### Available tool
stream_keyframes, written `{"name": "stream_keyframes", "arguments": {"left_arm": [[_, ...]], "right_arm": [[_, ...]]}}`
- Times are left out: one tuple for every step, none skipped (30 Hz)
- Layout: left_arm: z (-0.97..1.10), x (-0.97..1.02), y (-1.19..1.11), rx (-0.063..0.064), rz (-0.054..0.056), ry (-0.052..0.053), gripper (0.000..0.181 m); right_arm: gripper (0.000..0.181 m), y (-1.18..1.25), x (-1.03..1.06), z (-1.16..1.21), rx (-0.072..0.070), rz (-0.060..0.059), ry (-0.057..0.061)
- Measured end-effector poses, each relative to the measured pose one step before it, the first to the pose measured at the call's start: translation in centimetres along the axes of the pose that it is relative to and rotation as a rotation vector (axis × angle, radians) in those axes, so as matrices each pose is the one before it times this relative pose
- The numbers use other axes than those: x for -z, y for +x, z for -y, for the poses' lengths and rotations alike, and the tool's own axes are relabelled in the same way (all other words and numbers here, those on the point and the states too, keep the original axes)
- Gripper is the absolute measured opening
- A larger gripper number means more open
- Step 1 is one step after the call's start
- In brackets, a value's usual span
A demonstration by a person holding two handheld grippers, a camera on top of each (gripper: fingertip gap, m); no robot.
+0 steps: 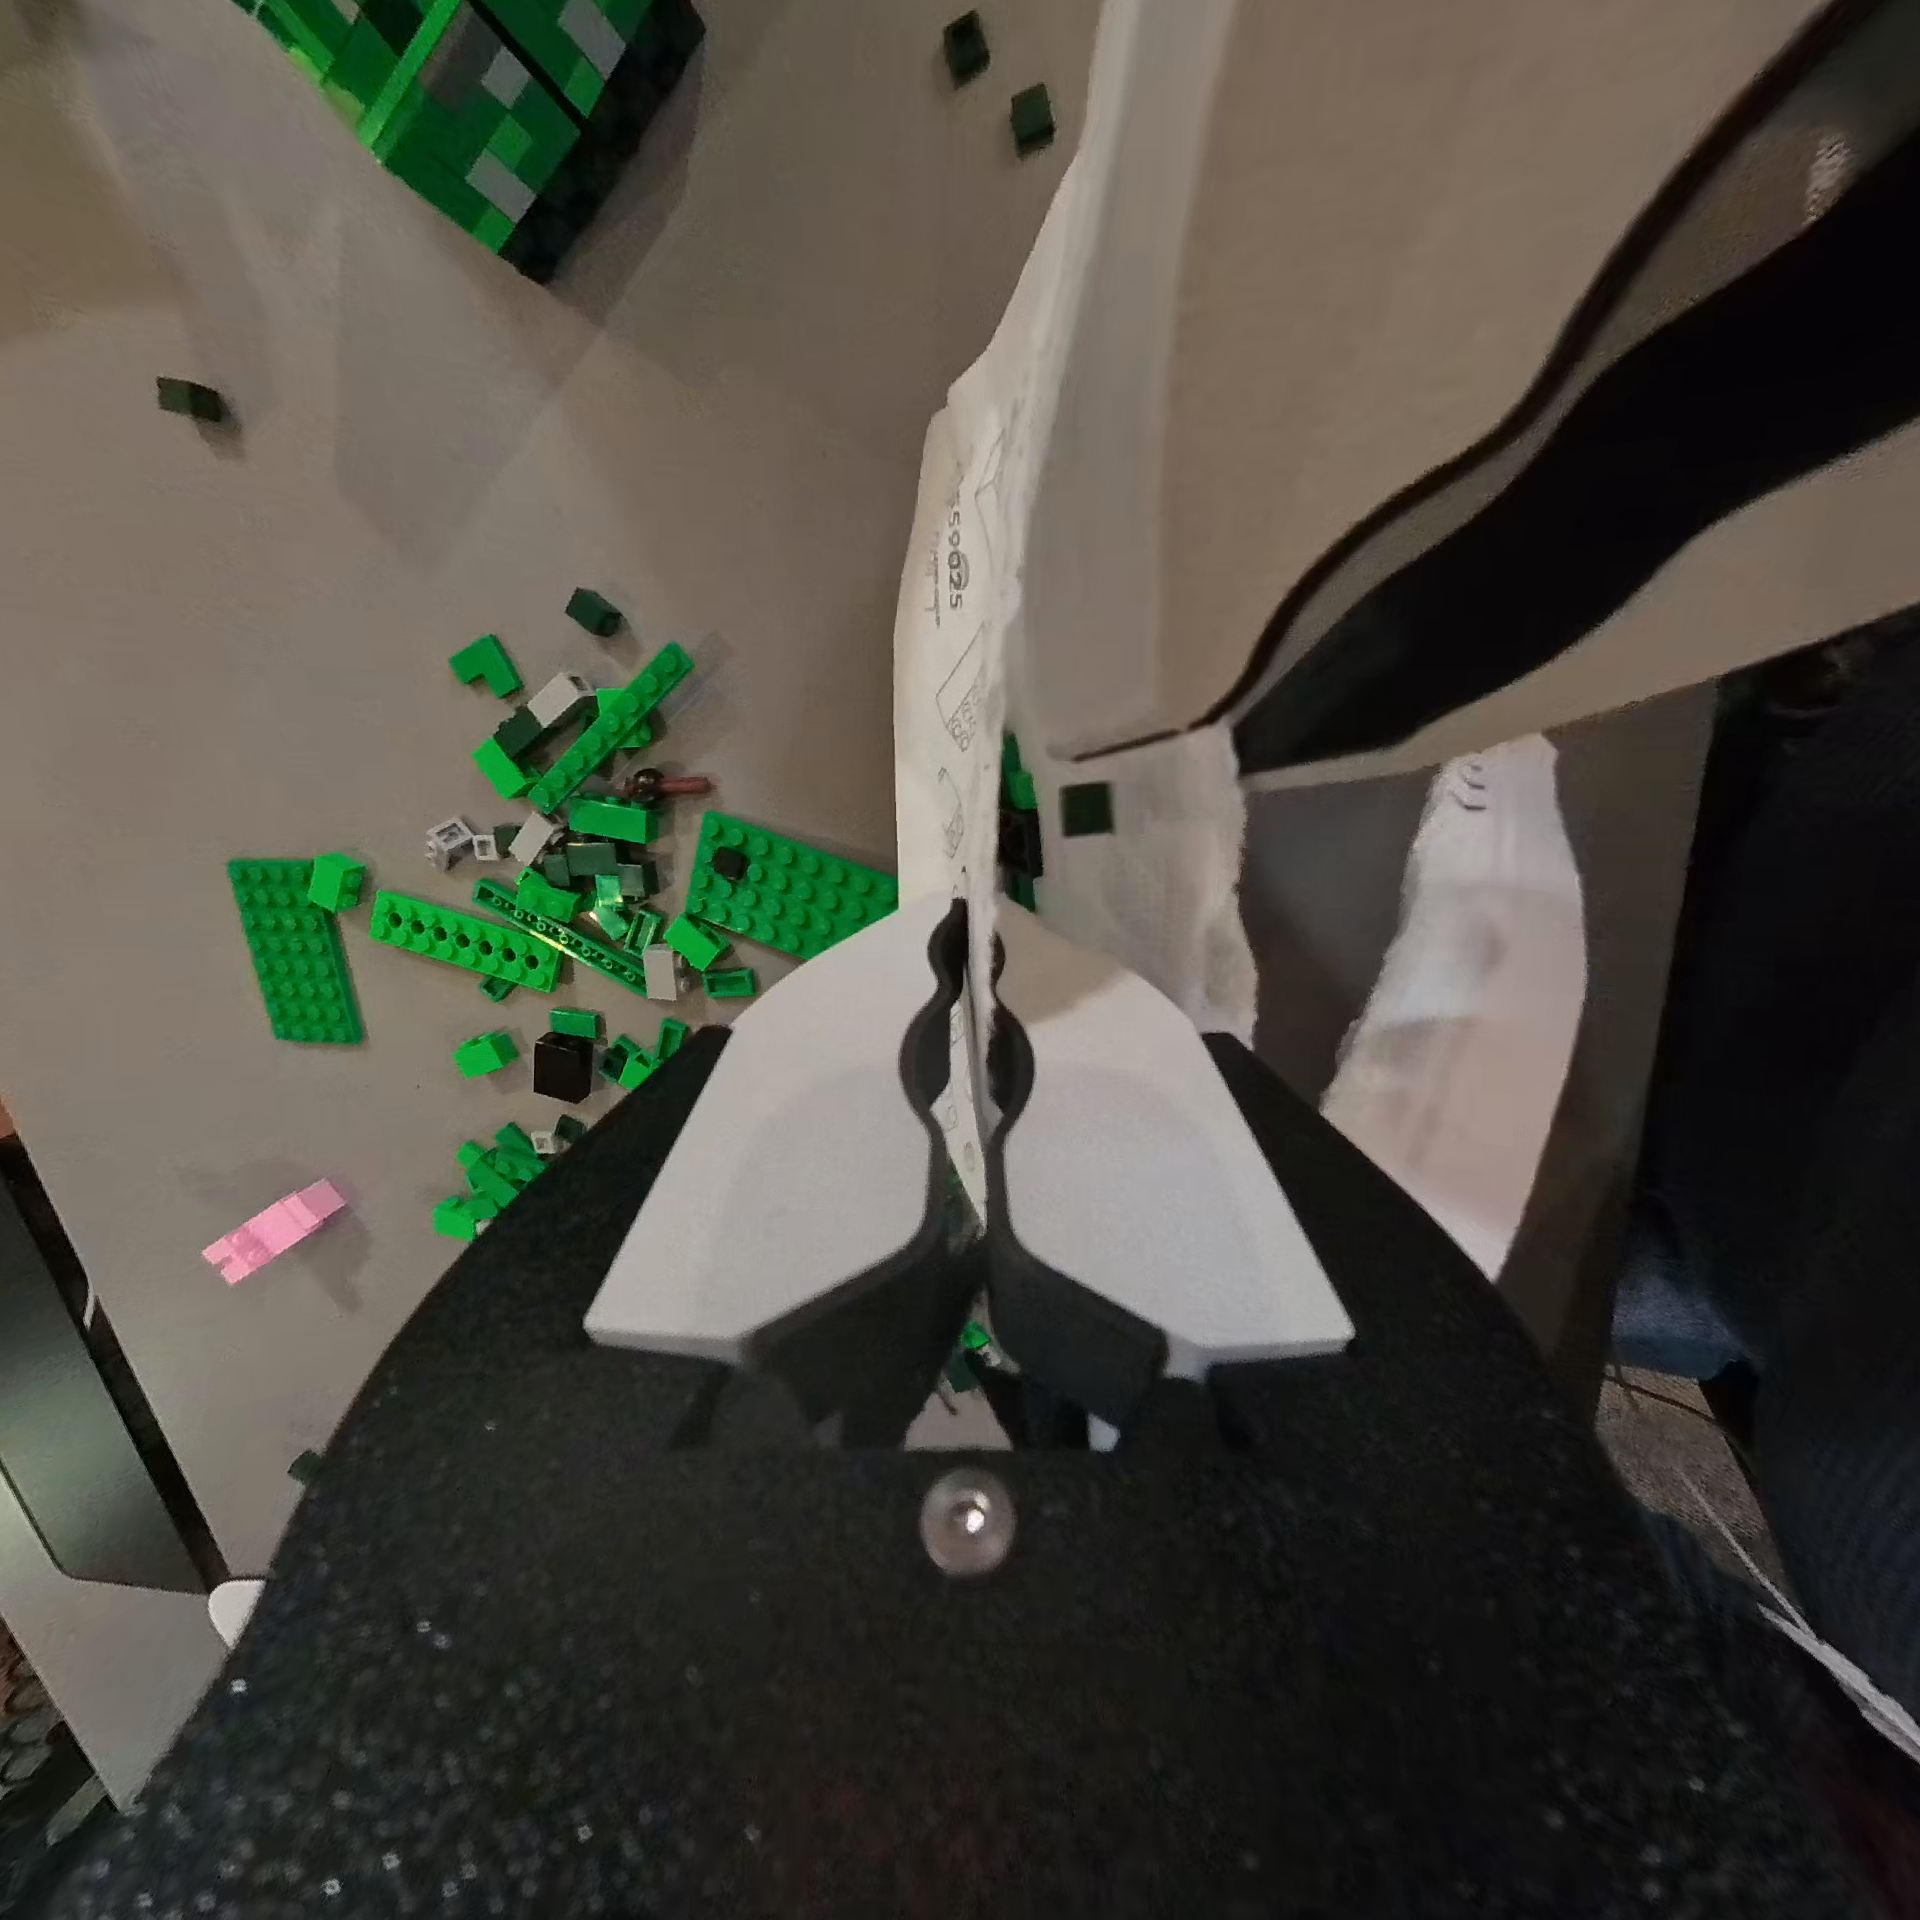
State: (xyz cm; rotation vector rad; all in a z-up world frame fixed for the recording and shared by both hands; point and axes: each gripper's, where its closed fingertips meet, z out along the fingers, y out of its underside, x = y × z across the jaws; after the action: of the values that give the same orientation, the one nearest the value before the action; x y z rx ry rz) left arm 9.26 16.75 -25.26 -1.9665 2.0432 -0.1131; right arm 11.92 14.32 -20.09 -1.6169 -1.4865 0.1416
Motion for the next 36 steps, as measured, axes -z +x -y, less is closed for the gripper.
{"name": "stream_keyframes", "arguments": {"left_arm": [[0.004,0.031,0.021,-0.0004,0.0001,0.0011,0.000],[0.015,0.023,0.027,-0.0017,0.0005,0.0005,0.000],[0.031,0.018,0.033,-0.0022,0.0005,0.0010,0.000],[0.017,0.020,0.030,-0.0009,0.0000,0.0007,0.000],[-0.035,-0.009,-0.028,0.0010,0.0014,-0.0014,0.000],[-0.108,-0.013,-0.099,0.0043,0.0030,-0.0041,0.000],[-0.185,-0.012,-0.167,0.0078,0.0034,-0.0057,0.000],[-0.209,0.010,-0.210,0.0088,0.0031,-0.0044,0.000],[-0.163,0.034,-0.214,0.0086,0.0026,-0.0005,0.000],[-0.088,0.084,-0.172,0.0083,0.0002,0.0042,0.000],[-0.054,0.096,-0.118,0.0063,0.0002,0.0048,0.000],[-0.033,0.099,-0.058,0.0027,0.0005,0.0041,0.000],[0.003,0.083,-0.005,-0.0006,0.0003,0.0035,0.000],[0.027,0.045,0.031,-0.0018,0.0005,0.0024,0.000],[0.035,0.012,0.045,-0.0021,0.0006,0.0002,0.000],[0.015,-0.023,0.069,-0.0029,-0.0002,-0.0026,0.000],[-0.007,-0.061,0.104,-0.0040,-0.0021,-0.0040,0.000],[0.012,-0.055,0.116,-0.0049,-0.0029,-0.0036,0.000],[0.024,-0.057,0.085,-0.0042,-0.0018,-0.0021,0.000],[0.047,-0.038,0.082,-0.0030,-0.0021,-0.0010,0.000],[0.026,-0.024,0.074,-0.0030,-0.0016,-0.0006,0.000],[0.015,-0.007,0.043,-0.0021,-0.0013,-0.0003,0.000],[0.003,0.002,0.020,-0.0009,-0.0005,0.0002,0.000],[-0.014,0.020,-0.008,0.0003,-0.0002,0.0008,0.000],[-0.016,0.022,-0.039,0.0017,-0.0002,0.0013,0.000],[-0.030,0.023,-0.060,0.0031,0.0007,0.0011,0.000],[-0.039,0.006,-0.075,0.0034,0.0006,0.0000,0.000],[-0.043,-0.018,-0.060,0.0027,0.0003,-0.0012,0.000],[-0.028,-0.034,-0.033,0.0017,0.0002,-0.0020,0.000],[-0.007,-0.025,0.006,0.0005,-0.0006,-0.0014,0.000],[0.028,-0.032,0.038,-0.0014,-0.0010,-0.0003,0.000],[0.025,-0.016,0.044,-0.0028,-0.0008,-0.0008,0.000],[0.022,-0.022,0.074,-0.0030,-0.0016,-0.0008,0.000],[0.016,-0.025,0.055,-0.0025,-0.0015,-0.0006,0.000],[0.020,-0.020,0.035,-0.0012,-0.0008,-0.0004,0.000],[0.013,-0.015,0.002,0.0003,-0.0006,-0.0002,0.000]], "right_arm": [[0.019,0.050,0.018,0.051,-0.0040,-0.0032,0.0026],[0.019,0.088,0.037,0.078,-0.0063,-0.0051,0.0033],[0.019,0.097,0.109,0.046,-0.0029,-0.0065,0.0019],[0.019,0.116,0.251,-0.066,0.0008,-0.0098,-0.0042],[0.020,0.381,0.486,-0.262,-0.0012,-0.0257,-0.0097],[0.020,0.655,0.736,-0.504,-0.0121,-0.0380,-0.0112],[0.020,0.742,0.849,-0.802,-0.0295,-0.0351,-0.0117],[0.020,0.813,0.778,-1.204,-0.0482,-0.0304,-0.0173],[0.019,0.753,0.506,-1.720,-0.0610,-0.0177,-0.0290],[0.019,0.508,0.049,-2.312,-0.0707,0.0063,-0.0480],[0.020,0.418,-0.426,-2.581,-0.0772,0.0192,-0.0604],[0.022,0.436,-0.813,-2.272,-0.0710,0.0170,-0.0440],[0.023,0.125,-1.012,-1.797,-0.0562,0.0298,-0.0273],[0.025,-0.116,-1.026,-1.408,-0.0373,0.0352,-0.0172],[0.028,-0.016,-0.929,-1.111,-0.0168,0.0204,-0.0120],[0.030,0.049,-0.757,-0.699,0.0037,0.0098,-0.0001],[0.030,0.062,-0.591,-0.332,0.0105,0.0073,0.0158],[0.030,0.133,-0.430,-0.227,-0.0053,0.0093,0.0119],[0.031,0.067,-0.313,-0.154,-0.0198,0.0208,0.0064],[0.032,0.096,-0.231,-0.073,-0.0264,0.0218,0.0079],[0.032,0.133,-0.167,-0.169,-0.0246,0.0188,0.0004],[0.033,0.107,-0.154,-0.277,-0.0193,0.0156,-0.0085],[0.033,0.054,-0.143,-0.292,-0.0133,0.0117,-0.0118],[0.033,0.032,-0.119,-0.202,-0.0055,0.0052,-0.0071],[0.033,-0.005,-0.100,-0.109,0.0006,0.0016,-0.0022],[0.033,-0.024,-0.103,-0.054,0.0011,0.0001,-0.0004],[0.033,-0.065,-0.117,-0.016,-0.0003,0.0026,0.0012],[0.033,-0.097,-0.129,0.026,-0.0009,0.0047,0.0039],[0.033,-0.100,-0.116,0.102,-0.0030,0.0068,0.0093],[0.032,-0.092,-0.104,0.071,-0.0047,0.0071,0.0059],[0.031,-0.068,-0.059,0.037,-0.0041,0.0055,0.0030],[0.027,-0.070,-0.033,0.018,-0.0017,0.0051,0.0021],[0.025,-0.047,-0.015,0.013,-0.0002,0.0023,0.0023],[0.024,-0.027,-0.003,-0.003,-0.0005,0.0011,0.0015],[0.022,-0.028,0.002,-0.010,-0.0014,0.0018,0.0009],[0.020,-0.032,0.002,-0.009,-0.0013,0.0021,0.0010]]}}
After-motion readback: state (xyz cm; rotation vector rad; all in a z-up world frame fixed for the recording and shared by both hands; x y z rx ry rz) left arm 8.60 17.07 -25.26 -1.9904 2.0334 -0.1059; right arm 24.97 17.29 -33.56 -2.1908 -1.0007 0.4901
